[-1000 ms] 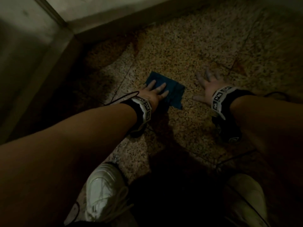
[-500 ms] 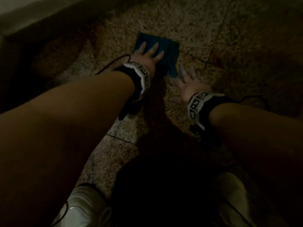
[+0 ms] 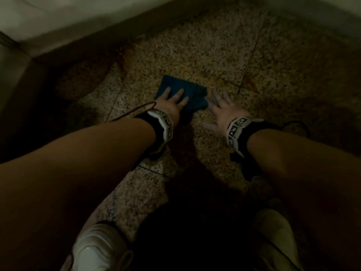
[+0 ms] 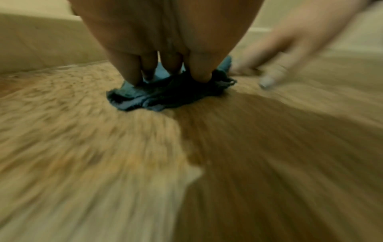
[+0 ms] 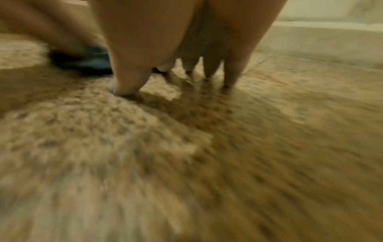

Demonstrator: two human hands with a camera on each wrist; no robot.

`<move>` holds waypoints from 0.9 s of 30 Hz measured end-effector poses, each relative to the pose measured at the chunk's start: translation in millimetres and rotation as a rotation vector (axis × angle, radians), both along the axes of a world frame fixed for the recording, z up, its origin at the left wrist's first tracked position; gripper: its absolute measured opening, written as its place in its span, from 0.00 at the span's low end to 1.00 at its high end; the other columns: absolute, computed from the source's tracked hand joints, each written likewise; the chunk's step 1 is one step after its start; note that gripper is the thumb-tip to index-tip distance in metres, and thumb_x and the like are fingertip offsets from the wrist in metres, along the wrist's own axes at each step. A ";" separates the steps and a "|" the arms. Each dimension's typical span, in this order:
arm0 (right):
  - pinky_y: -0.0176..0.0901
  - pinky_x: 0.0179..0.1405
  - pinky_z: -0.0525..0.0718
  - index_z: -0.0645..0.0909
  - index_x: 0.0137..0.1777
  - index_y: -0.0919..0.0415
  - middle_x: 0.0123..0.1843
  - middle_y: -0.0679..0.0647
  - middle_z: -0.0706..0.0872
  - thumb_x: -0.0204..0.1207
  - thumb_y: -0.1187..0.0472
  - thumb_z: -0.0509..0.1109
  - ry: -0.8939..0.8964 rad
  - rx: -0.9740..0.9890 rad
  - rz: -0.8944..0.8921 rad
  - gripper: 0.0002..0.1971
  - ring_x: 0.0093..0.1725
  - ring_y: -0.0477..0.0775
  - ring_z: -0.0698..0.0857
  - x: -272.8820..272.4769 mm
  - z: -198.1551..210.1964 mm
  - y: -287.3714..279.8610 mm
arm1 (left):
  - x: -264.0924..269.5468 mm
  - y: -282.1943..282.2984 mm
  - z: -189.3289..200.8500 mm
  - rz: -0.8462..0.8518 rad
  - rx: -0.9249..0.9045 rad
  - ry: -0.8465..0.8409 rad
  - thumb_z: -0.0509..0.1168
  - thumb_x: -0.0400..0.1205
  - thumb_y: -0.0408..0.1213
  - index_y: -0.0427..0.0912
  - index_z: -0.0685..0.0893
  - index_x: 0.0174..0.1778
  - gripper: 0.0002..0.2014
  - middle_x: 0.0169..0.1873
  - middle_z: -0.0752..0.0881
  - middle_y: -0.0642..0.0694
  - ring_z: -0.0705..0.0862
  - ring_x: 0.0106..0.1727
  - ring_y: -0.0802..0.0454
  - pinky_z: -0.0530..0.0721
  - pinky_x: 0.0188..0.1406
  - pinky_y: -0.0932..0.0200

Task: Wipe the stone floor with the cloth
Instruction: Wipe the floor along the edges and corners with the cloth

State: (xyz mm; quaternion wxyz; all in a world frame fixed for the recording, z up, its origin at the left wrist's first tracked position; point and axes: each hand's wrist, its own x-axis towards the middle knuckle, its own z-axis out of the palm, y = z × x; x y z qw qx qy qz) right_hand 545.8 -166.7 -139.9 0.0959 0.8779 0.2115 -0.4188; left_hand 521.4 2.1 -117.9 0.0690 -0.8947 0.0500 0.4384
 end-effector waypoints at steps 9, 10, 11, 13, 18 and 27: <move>0.59 0.81 0.50 0.32 0.83 0.46 0.84 0.52 0.29 0.77 0.31 0.54 -0.027 -0.086 -0.168 0.44 0.83 0.64 0.35 -7.5 3.4 -30.1 | -47.6 14.0 -9.7 -0.091 -0.115 -0.002 0.60 0.84 0.31 0.58 0.36 0.82 0.43 0.80 0.29 0.53 0.31 0.81 0.42 0.43 0.81 0.44; 0.59 0.80 0.51 0.31 0.83 0.46 0.84 0.52 0.29 0.78 0.31 0.54 -0.016 -0.086 -0.180 0.45 0.83 0.64 0.35 -8.1 4.0 -27.5 | -46.8 15.7 -12.0 -0.109 -0.106 -0.012 0.60 0.84 0.32 0.58 0.36 0.82 0.43 0.80 0.28 0.53 0.30 0.81 0.42 0.42 0.81 0.45; 0.59 0.80 0.52 0.30 0.82 0.46 0.84 0.52 0.29 0.77 0.31 0.54 -0.010 -0.078 -0.182 0.45 0.83 0.64 0.35 -8.4 4.3 -27.0 | -45.8 17.8 -15.8 -0.120 -0.098 -0.018 0.60 0.84 0.33 0.59 0.35 0.82 0.43 0.80 0.28 0.54 0.30 0.81 0.42 0.43 0.81 0.45; 0.60 0.79 0.54 0.31 0.83 0.46 0.84 0.51 0.29 0.76 0.31 0.55 -0.021 -0.039 -0.185 0.46 0.83 0.64 0.35 -8.2 3.5 -30.7 | -44.1 20.3 -18.8 -0.126 -0.095 -0.014 0.57 0.85 0.33 0.61 0.34 0.81 0.41 0.80 0.27 0.55 0.30 0.81 0.43 0.43 0.81 0.47; 0.60 0.81 0.52 0.36 0.83 0.43 0.84 0.49 0.29 0.76 0.32 0.57 -0.059 0.054 -0.214 0.44 0.83 0.61 0.36 -10.8 -3.5 -41.3 | -28.9 17.2 -19.0 -0.175 -0.034 -0.007 0.51 0.88 0.39 0.62 0.31 0.80 0.36 0.79 0.27 0.55 0.30 0.81 0.43 0.49 0.81 0.46; 0.57 0.81 0.52 0.40 0.84 0.47 0.84 0.49 0.29 0.78 0.34 0.57 -0.075 0.077 -0.213 0.42 0.83 0.60 0.35 -12.5 -11.3 -45.7 | 42.5 -26.5 -28.7 -0.049 -0.103 -0.187 0.52 0.88 0.43 0.62 0.35 0.81 0.34 0.81 0.32 0.57 0.33 0.82 0.45 0.47 0.81 0.45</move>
